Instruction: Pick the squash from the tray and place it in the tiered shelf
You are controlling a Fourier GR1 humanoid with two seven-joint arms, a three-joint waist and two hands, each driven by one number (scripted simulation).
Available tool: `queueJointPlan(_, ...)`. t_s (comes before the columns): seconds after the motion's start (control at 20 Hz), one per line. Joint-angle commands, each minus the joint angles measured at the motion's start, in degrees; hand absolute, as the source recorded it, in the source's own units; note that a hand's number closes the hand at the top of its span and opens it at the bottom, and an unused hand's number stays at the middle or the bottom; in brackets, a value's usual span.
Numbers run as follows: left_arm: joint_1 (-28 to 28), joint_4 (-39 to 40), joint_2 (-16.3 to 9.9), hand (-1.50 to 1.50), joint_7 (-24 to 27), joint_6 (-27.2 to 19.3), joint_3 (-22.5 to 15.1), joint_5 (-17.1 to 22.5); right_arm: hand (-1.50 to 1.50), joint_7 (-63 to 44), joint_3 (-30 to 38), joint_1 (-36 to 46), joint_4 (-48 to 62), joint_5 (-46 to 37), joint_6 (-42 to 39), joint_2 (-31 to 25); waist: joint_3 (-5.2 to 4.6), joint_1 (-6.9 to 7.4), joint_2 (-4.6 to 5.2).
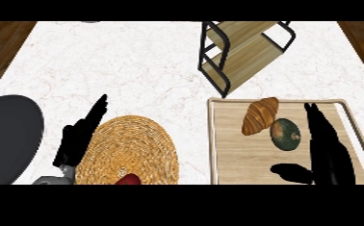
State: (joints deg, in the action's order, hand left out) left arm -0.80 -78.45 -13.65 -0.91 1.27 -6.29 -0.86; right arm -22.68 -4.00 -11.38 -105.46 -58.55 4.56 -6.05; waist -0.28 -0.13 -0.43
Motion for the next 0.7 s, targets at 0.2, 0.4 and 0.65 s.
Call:
queueJointPlan(0.2,-1.77,3.89,1.54,0.00,-0.27,1.80,2.18,-0.47,1.50,2.79,1.97,4.78,10.29,0.10,2.34,0.51,0.28,0.11,0.47)
queueJointPlan(0.4,-2.65,0.46,2.10,0.00,-4.22,1.02,1.18,-1.86,1.50,8.76,2.55,8.38,12.60,1.97,2.83,-1.72,0.31,0.20,0.47)
queueJointPlan(0.65,2.50,-2.54,1.55,0.00,-0.24,2.45,1.87,-2.15,1.50,5.09,0.02,9.57,11.93,-3.02,5.09,1.63,0.29,0.31,0.40)
